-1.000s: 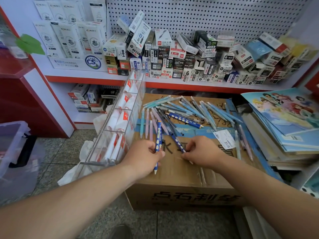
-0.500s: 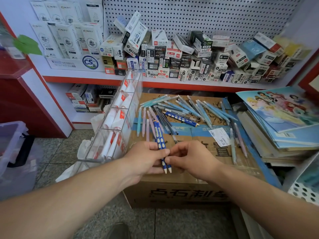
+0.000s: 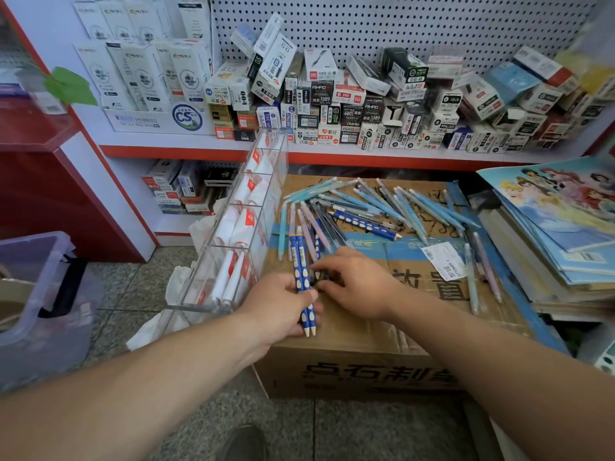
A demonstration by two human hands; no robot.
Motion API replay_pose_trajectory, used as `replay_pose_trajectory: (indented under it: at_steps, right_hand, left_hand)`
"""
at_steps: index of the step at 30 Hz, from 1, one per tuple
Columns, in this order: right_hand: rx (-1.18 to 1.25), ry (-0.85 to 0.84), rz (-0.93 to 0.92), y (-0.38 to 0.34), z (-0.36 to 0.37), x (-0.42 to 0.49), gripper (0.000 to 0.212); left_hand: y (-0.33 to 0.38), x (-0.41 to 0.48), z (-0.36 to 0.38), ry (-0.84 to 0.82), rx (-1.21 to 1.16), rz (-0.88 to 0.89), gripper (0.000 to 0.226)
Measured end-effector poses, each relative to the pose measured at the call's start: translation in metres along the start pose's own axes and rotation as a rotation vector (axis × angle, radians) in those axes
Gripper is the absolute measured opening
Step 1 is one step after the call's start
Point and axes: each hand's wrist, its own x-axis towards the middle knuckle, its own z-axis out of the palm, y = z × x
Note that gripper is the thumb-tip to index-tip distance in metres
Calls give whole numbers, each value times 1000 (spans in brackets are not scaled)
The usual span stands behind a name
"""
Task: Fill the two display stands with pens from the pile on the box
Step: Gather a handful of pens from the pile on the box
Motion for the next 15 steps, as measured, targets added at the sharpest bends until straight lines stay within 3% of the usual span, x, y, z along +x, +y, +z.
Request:
replay_pose_trajectory:
  at_steps: [9,12,15]
  right_hand:
    - [-94,71,36,10,-4,-12,19]
    - [-90,63,97,11,-7,-15,27]
    - [-54,159,198,8,-4,-13,36]
  left_hand:
    - [1,3,0,-9,17,0,6]
    - [2,4,1,-8,9,2,4]
    - [4,4,3,-5,1,2,4]
